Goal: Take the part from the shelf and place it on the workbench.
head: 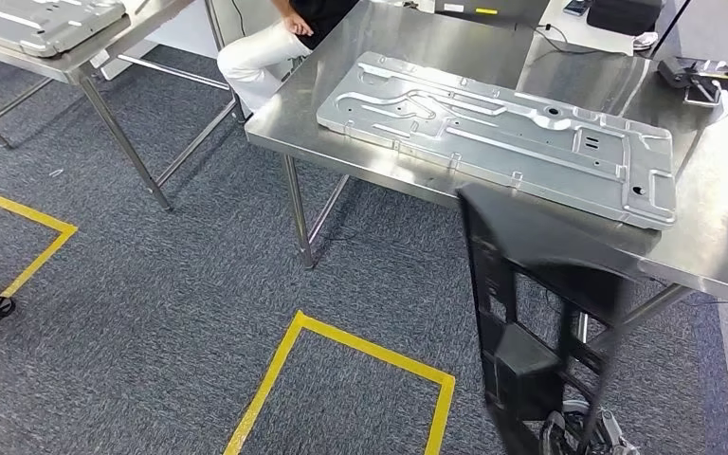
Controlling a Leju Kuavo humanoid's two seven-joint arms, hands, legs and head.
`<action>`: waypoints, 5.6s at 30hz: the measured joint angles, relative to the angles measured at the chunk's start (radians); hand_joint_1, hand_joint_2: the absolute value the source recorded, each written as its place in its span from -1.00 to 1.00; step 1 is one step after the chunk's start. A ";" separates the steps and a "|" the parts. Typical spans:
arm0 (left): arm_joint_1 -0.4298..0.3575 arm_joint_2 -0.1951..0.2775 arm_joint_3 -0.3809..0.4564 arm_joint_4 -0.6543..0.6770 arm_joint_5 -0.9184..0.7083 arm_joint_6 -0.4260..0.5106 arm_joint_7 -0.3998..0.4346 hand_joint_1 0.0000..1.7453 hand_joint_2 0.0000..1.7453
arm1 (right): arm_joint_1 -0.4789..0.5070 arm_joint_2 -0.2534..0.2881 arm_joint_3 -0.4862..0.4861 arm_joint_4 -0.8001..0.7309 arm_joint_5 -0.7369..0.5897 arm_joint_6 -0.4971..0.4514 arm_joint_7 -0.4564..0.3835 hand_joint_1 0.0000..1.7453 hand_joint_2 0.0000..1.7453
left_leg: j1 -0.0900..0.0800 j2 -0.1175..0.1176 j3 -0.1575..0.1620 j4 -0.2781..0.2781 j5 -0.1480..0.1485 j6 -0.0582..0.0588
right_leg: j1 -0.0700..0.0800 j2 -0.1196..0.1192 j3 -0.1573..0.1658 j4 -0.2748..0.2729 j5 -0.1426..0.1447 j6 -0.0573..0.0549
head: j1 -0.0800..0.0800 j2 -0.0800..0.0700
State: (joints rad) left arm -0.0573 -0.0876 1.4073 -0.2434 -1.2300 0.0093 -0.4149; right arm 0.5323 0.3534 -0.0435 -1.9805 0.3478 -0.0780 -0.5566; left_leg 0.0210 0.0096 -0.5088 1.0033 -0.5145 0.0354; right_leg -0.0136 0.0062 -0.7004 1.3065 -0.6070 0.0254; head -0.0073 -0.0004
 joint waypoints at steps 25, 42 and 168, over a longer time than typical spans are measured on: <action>-0.004 0.016 -0.018 0.000 -0.055 -0.017 0.008 -1.00 -1.00 | -0.117 -0.042 0.000 0.104 0.287 -0.389 0.173 1.00 1.00 | -0.008 0.000 -0.042 0.008 0.033 -0.006 | 0.014 0.003 0.179 -0.259 0.054 -0.024 | -0.003 0.000; -0.036 0.031 -0.104 0.001 -0.138 -0.062 0.017 -1.00 -1.00 | -0.668 -0.327 0.089 0.304 0.730 -0.402 0.568 1.00 1.00 | -0.002 0.000 -0.043 0.122 -0.069 -0.046 | -0.006 -0.002 0.121 -0.281 0.133 -0.047 | -0.003 0.000; -0.116 -0.165 -0.228 0.026 -0.155 0.057 0.092 -1.00 -1.00 | -1.053 -0.551 0.326 0.793 0.929 -0.136 0.700 -1.00 -1.00 | -0.007 -0.015 -0.203 0.280 -0.051 -0.042 | 0.003 -0.019 0.130 -0.324 0.173 -0.047 | -0.004 0.000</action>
State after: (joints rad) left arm -0.1731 -0.2525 1.1795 -0.2174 -1.3854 0.0667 -0.3230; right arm -0.5203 -0.1972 0.2827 -1.1875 1.2769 -0.2142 0.1438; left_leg 0.0136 -0.0055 -0.7120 1.2831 -0.5650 -0.0063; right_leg -0.0101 -0.0125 -0.5705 0.9826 -0.4342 -0.0214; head -0.0112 -0.0004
